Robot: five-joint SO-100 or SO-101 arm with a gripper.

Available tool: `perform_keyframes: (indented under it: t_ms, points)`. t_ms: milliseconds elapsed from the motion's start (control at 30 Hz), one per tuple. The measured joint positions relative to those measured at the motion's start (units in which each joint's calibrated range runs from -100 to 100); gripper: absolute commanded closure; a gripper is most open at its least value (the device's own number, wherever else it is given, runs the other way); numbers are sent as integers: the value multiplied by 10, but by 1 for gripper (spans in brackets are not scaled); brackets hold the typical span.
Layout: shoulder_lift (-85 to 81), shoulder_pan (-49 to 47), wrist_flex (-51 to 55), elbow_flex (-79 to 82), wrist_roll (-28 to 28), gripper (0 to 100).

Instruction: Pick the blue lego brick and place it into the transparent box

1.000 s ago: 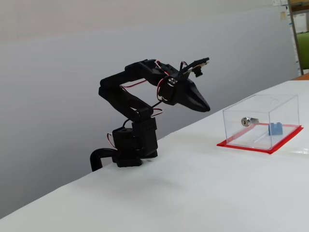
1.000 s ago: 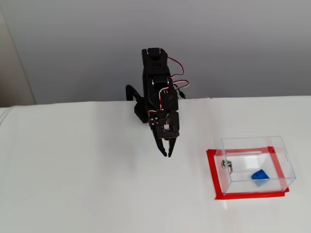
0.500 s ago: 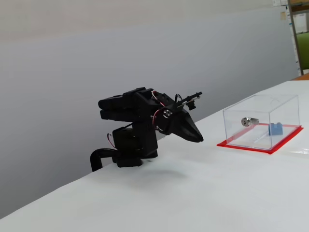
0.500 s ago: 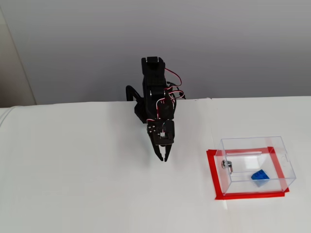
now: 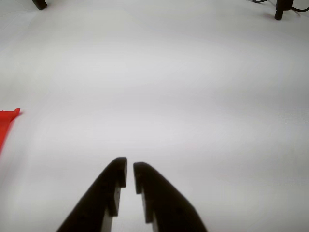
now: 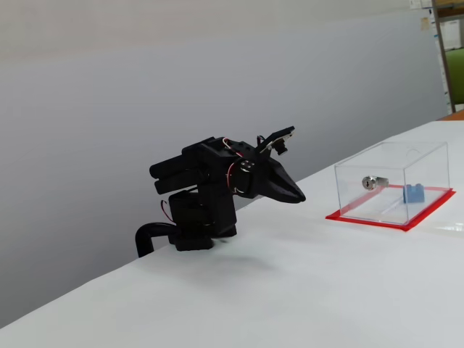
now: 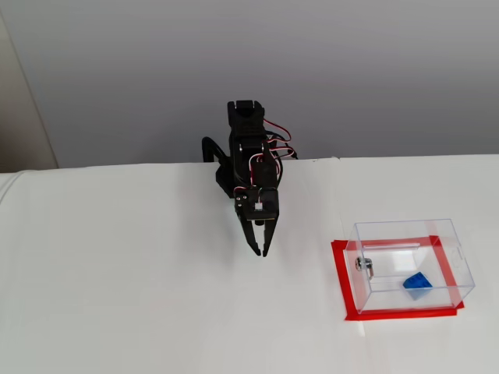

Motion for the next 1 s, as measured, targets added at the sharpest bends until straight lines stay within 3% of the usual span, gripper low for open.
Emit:
perform_keyframes:
  t_ms: [333, 1000]
  points:
    - [-2, 13, 120, 0, -6, 99]
    - [-2, 20, 127, 0, -20, 99]
